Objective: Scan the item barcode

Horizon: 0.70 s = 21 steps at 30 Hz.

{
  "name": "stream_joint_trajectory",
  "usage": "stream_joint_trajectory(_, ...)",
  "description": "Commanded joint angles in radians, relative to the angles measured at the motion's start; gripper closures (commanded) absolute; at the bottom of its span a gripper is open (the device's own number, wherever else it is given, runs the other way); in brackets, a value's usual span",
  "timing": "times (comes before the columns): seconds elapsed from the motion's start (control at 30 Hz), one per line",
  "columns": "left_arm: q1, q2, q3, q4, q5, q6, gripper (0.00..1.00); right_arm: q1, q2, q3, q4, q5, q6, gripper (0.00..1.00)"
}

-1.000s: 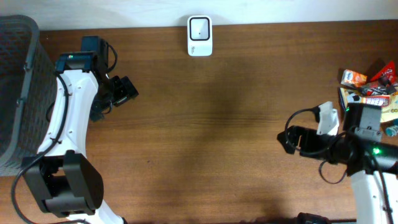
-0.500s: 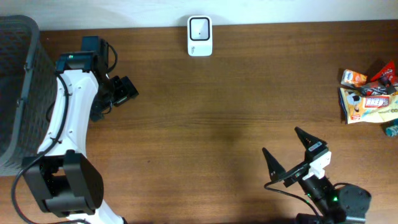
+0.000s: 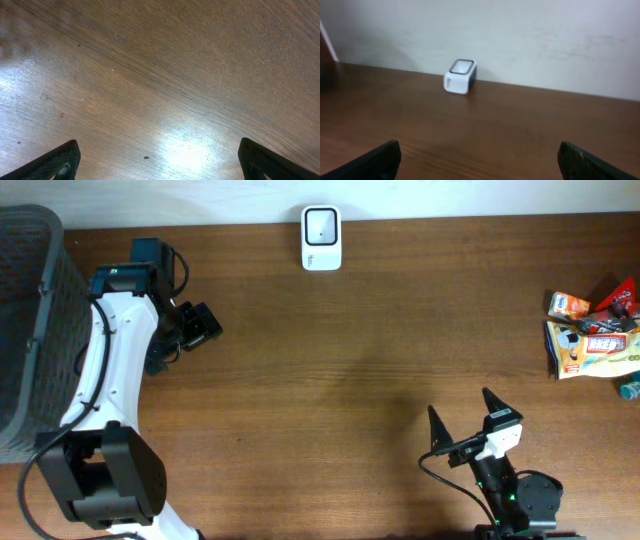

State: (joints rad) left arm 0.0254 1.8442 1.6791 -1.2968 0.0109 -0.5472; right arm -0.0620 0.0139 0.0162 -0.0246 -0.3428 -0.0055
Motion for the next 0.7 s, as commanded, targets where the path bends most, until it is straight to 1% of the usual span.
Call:
stream_joint_trajectory(0.0, 0.001, 0.002, 0.003, -0.002, -0.008, -0.013, 0.01, 0.010, -0.011, -0.011, -0.027, 0.133, -0.005, 0.01)
stream_joint_trajectory(0.07, 0.001, 0.002, 0.003, -0.002, -0.008, -0.013, 0.01, 0.009, -0.010, -0.011, -0.039, 0.170, -0.006, 0.01)
stream_joint_trajectory(0.2, 0.001, 0.002, 0.003, -0.002, -0.008, -0.013, 0.01, 0.009, -0.011, -0.011, -0.040, 0.171, -0.006, 0.01)
stream_joint_trajectory(0.3, 0.001, 0.002, 0.003, -0.002, -0.007, -0.013, 0.01, 0.010, -0.011, -0.011, -0.050, 0.250, -0.002, 0.01)
stream_joint_trajectory(0.37, 0.001, 0.002, 0.003, -0.002, -0.008, -0.013, 0.01, 0.009, -0.011, -0.011, -0.056, 0.311, 0.040, 0.01)
stream_joint_trajectory(0.47, 0.001, 0.002, 0.003, -0.002, -0.008, -0.013, 0.01, 0.010, -0.011, -0.011, -0.057, 0.313, 0.038, 0.01)
stream_joint_trajectory(0.53, 0.001, 0.002, 0.003, -0.002, -0.008, -0.013, 0.01, 0.010, -0.011, -0.011, -0.057, 0.303, 0.005, 0.01)
stream_joint_trajectory(0.67, 0.001, 0.002, 0.003, -0.002, -0.008, -0.013, 0.01, 0.010, -0.011, -0.011, -0.057, 0.303, 0.005, 0.01)
